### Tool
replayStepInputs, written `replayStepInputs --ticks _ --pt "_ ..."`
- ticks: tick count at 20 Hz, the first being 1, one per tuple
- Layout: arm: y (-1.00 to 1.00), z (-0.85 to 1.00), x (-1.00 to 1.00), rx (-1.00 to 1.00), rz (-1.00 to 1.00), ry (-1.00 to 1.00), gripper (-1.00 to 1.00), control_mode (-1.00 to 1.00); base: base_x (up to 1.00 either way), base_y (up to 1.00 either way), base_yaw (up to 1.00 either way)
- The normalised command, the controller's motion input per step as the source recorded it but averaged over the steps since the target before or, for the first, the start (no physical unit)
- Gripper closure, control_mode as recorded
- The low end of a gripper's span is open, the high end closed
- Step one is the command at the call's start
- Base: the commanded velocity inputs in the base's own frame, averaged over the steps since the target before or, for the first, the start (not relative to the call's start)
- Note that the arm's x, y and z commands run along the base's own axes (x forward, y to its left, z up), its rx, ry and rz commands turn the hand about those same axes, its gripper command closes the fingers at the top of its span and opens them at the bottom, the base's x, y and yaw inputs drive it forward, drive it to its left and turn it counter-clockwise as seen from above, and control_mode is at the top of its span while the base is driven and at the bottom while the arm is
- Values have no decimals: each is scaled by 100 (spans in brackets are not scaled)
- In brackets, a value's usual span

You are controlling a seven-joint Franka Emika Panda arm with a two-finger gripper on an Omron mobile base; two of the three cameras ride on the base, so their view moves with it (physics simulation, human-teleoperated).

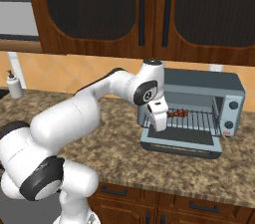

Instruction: Pick up the kebab skewer and baguette bread, and place them inside the toaster oven. Close the toaster oven door and start by setting the timer.

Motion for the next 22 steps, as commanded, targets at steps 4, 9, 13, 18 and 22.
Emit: replayStepInputs --ticks 4,9,13,18,22 --pt "100 2 -23 0 25 26 -100 -100 0 0 0" --pt "100 0 -18 0 23 22 -100 -100 0 0 0" --pt "99 -5 -1 0 18 17 -100 -100 0 0 0" --pt "69 -5 1 0 22 10 -100 -100 0 0 0" --pt "68 -3 18 0 13 5 -100 -100 0 0 0"
